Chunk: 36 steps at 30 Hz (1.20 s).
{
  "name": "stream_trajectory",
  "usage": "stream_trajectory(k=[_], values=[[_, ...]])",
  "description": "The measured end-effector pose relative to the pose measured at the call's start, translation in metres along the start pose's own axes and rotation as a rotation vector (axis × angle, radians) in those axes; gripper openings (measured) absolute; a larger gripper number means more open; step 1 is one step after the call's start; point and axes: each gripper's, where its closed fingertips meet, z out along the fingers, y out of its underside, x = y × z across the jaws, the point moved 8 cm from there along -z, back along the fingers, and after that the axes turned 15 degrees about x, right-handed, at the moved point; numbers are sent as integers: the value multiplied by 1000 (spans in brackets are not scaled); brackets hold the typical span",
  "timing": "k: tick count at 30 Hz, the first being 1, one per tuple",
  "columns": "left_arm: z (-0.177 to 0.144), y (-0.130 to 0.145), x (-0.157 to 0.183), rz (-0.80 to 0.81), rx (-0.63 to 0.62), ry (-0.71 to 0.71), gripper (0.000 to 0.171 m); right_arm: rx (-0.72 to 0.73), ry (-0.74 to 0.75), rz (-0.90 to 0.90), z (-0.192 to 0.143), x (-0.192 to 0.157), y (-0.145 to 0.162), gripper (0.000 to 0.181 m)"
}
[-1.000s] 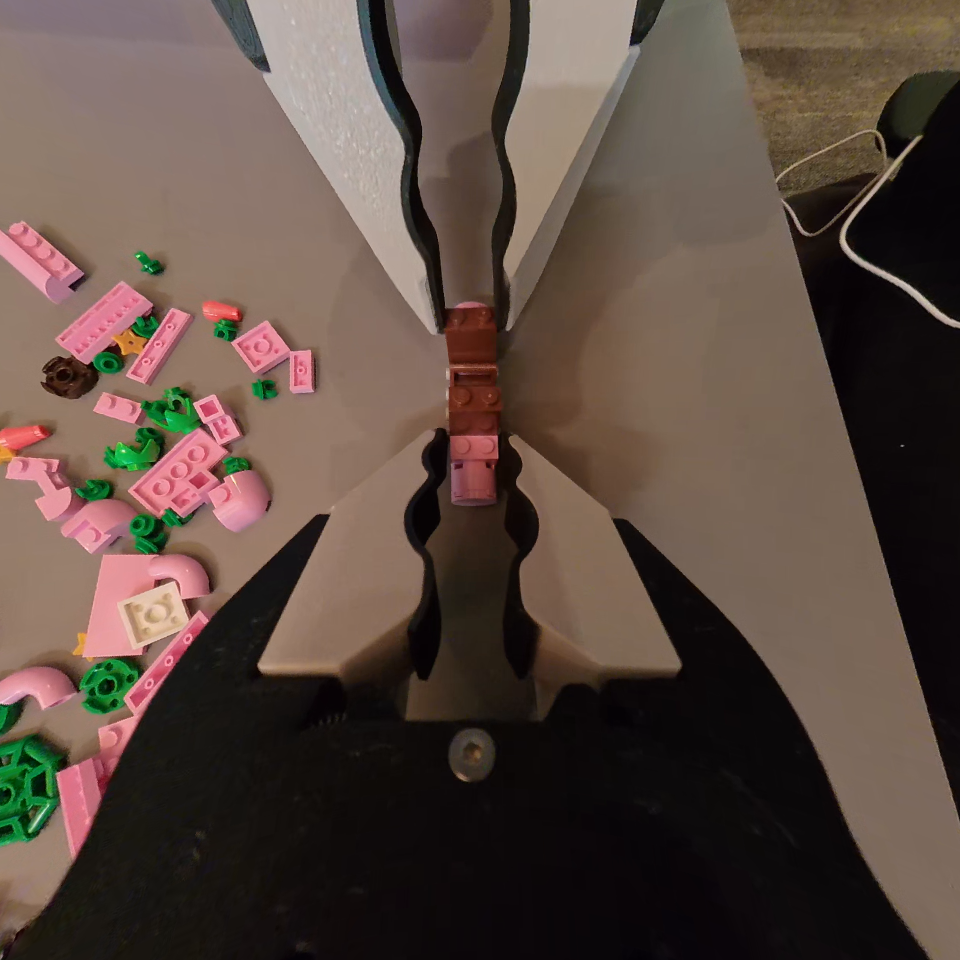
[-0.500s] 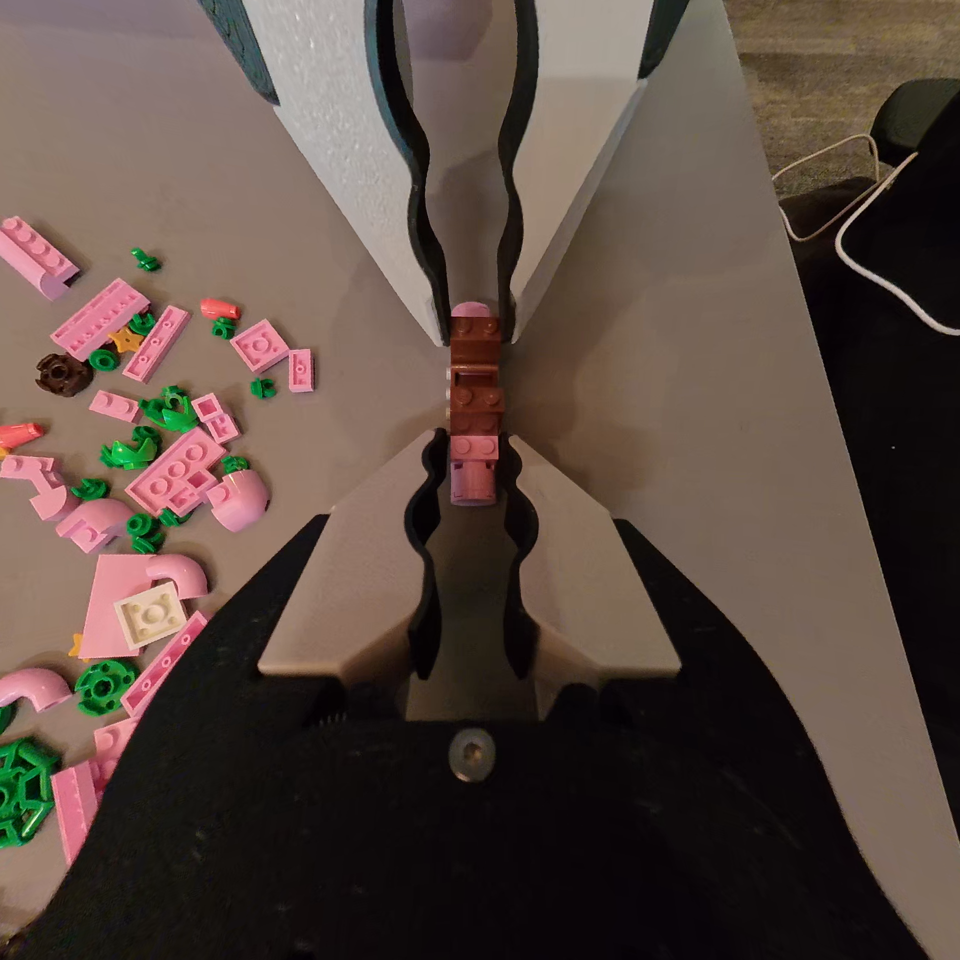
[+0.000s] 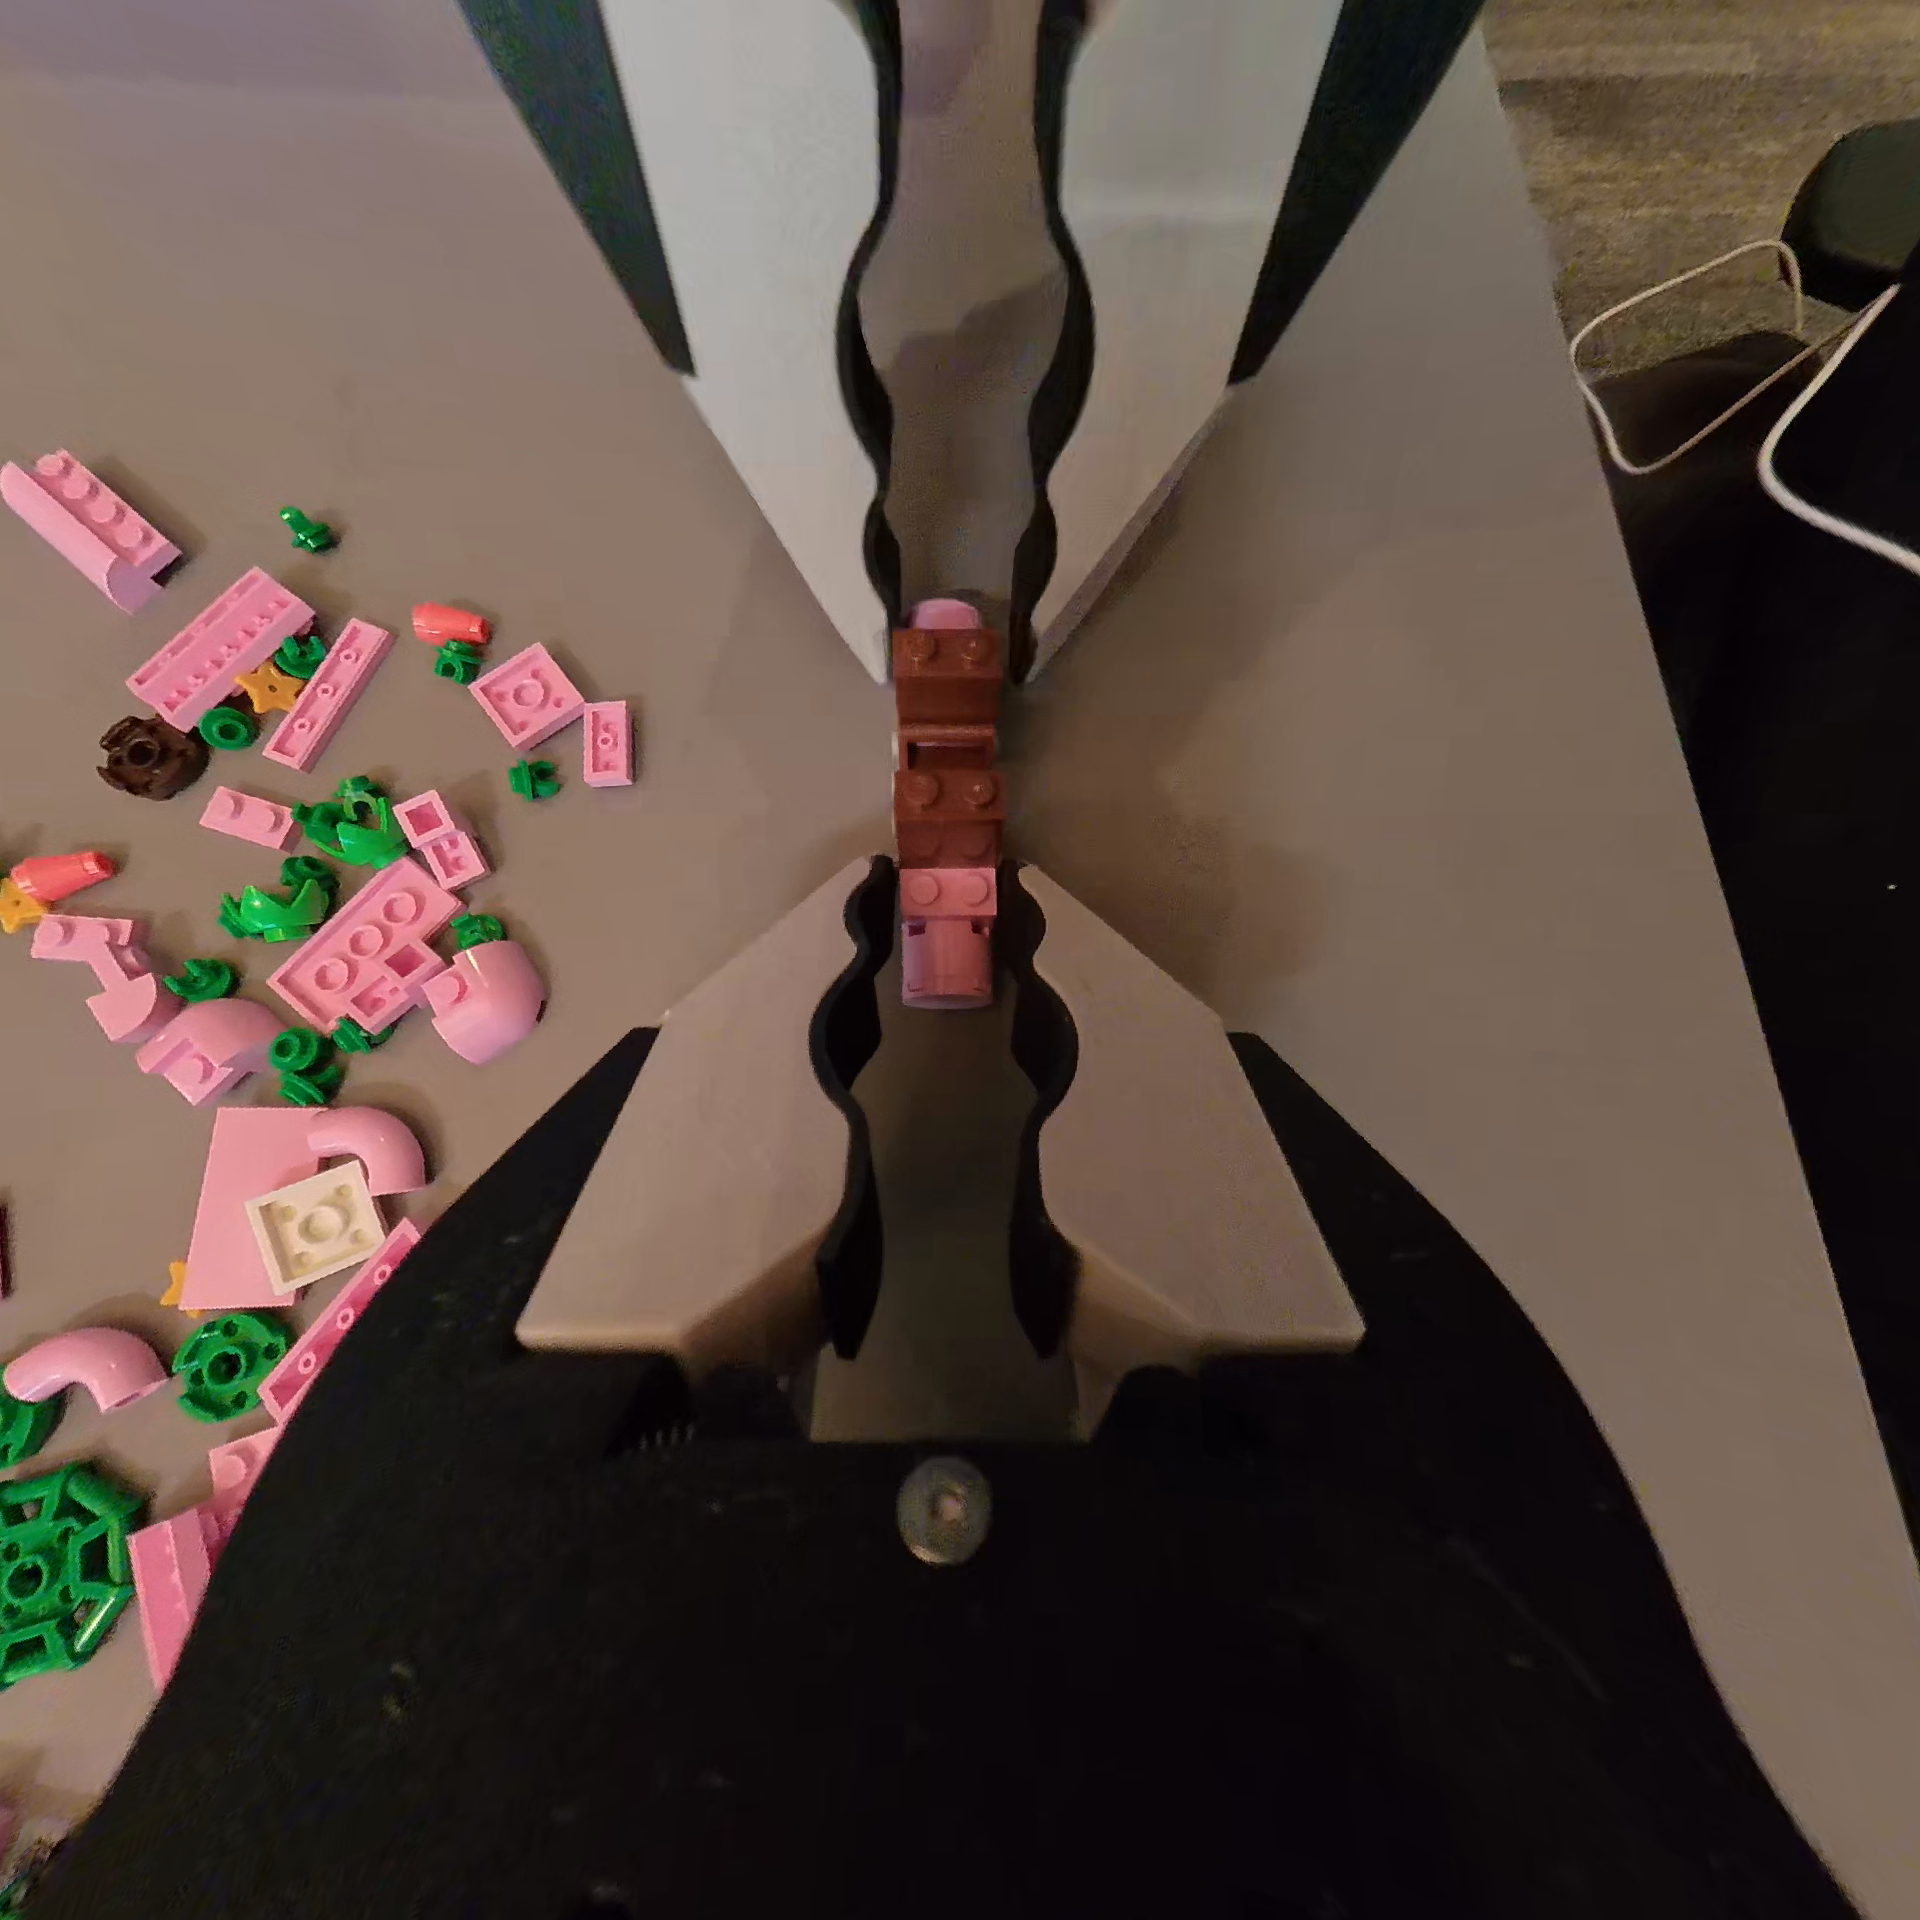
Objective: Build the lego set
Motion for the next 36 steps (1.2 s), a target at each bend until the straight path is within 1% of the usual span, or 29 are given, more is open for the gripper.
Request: stream_trajectory(k=[1,2,3,5,7,10,11,12,14,18,23,26,29,30,32,33,34,36], values=[[0,0,1,4,-1,-2,20,69,9,-2,1,-2,-1,21],[-1,0,2,10,1,2,20,157,6,38,-3,-2,-5,22],[-1,0,2,13,1,2,20,215,-7,101,-8,-2,-7,23],[-1,0,1,-1,9,6,19,330,-7,200,-20,1,-10,33],[-6,-4,-2,-92,76,47,19,403,65,214,-34,5,-8,41],[-19,-13,-9,-391,288,217,19,470,217,73,-53,-3,-8,46],[-22,-14,-13,-471,330,258,19,496,253,25,-59,-8,-10,46],[-24,-13,-17,-518,360,279,19,519,286,-20,-63,-14,-12,48],[-28,-14,-19,-571,404,323,19,547,348,-115,-68,-24,-15,53],[-37,-24,-14,-697,517,515,18,564,437,-314,-71,-42,-19,65],[-39,-30,-4,-732,551,682,18,619,422,-365,-76,-53,-30,76],[-40,-32,2,-734,557,747,18,631,406,-392,-79,-57,-35,74],[-40,-34,6,-728,557,784,18,635,399,-412,-80,-61,-40,67],[-40,-35,7,-728,556,792,18,632,402,-421,-80,-61,-42,63],[-41,-35,9,-721,554,798,18,631,403,-436,-80,-63,-44,50],[-41,-35,9,-720,558,798,18,631,404,-439,-80,-63,-45,48],[-42,-36,9,-719,562,797,18,632,408,-440,-80,-64,-45,41],[-42,-35,9,-702,556,788,18,632,403,-431,-79,-63,-46,40]])
